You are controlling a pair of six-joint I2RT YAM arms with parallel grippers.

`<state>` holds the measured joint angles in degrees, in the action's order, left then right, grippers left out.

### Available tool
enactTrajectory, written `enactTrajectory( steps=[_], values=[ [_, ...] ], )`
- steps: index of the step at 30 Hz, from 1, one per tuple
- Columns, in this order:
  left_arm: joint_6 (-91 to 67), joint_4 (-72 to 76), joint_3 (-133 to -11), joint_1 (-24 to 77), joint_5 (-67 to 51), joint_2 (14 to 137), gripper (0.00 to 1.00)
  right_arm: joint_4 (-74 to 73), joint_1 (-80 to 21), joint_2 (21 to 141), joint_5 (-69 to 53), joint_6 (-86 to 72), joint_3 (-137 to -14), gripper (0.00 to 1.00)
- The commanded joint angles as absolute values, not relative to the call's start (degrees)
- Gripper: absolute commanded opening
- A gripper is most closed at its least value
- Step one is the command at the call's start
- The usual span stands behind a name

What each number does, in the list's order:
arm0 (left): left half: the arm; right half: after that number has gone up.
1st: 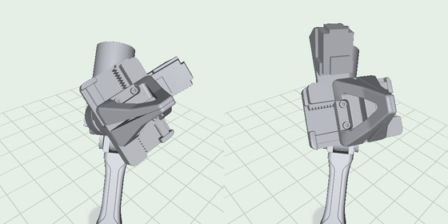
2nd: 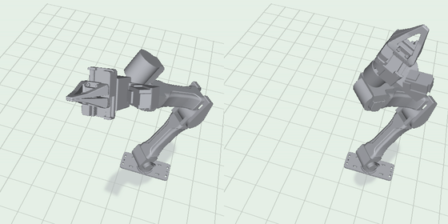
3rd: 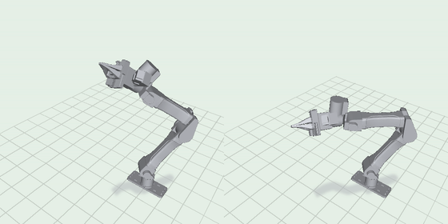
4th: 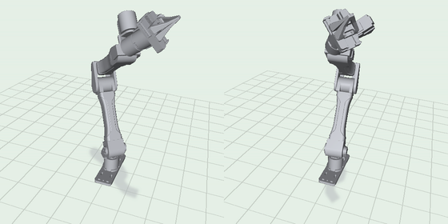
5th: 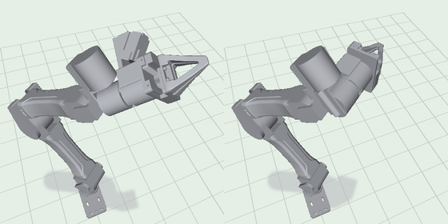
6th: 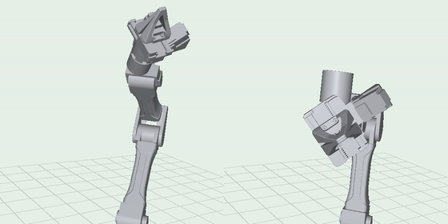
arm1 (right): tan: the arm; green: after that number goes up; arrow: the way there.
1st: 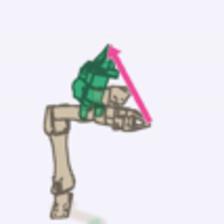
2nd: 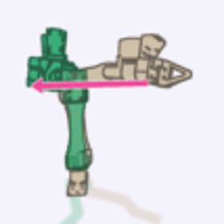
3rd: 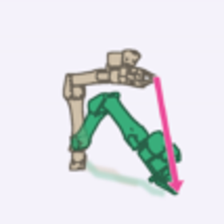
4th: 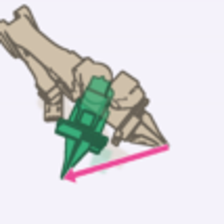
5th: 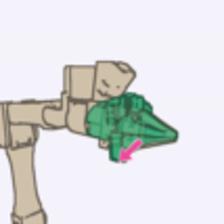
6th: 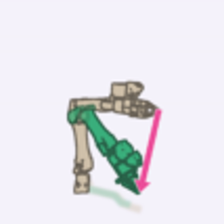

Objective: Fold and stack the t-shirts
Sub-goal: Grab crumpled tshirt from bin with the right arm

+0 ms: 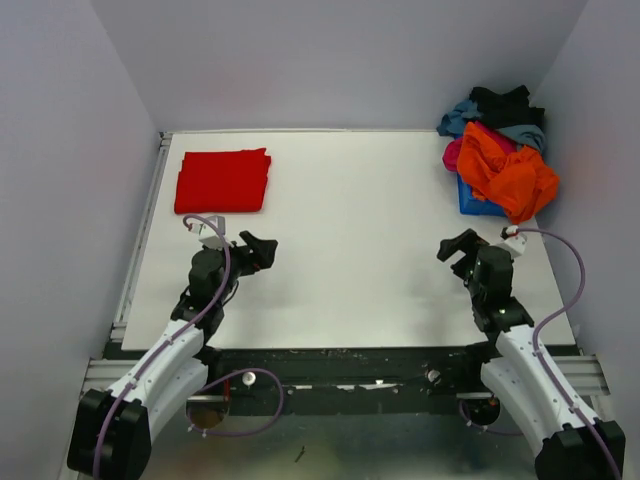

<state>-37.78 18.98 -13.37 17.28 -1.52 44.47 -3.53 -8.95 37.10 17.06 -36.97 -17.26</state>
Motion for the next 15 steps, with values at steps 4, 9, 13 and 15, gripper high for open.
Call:
enactTrajectory(
  steps=[4,9,13,15],
  values=[
    [-37.8,18.2,-12.8,17.5,-0.6,43.4,0.99,-3.2,-9.2,34.1,16.7,-36.7,-16.2,1.0],
    [-37.5,17.9,-12.5,17.5,-0.5,42.7,0.99,-3.0,-9.2,35.5,19.1,-37.5,-16.3,1.0],
    [-37.5,18.0,-12.5,17.5,0.8,42.9,0.99,-9.1,-9.1,43.4,25.6,-39.5,-26.3,0.97],
    [-37.5,18.4,-12.5,17.5,0.5,43.2,0.99,-13.4,-8.4,50.4,29.2,-39.5,-37.2,0.97]
  ],
)
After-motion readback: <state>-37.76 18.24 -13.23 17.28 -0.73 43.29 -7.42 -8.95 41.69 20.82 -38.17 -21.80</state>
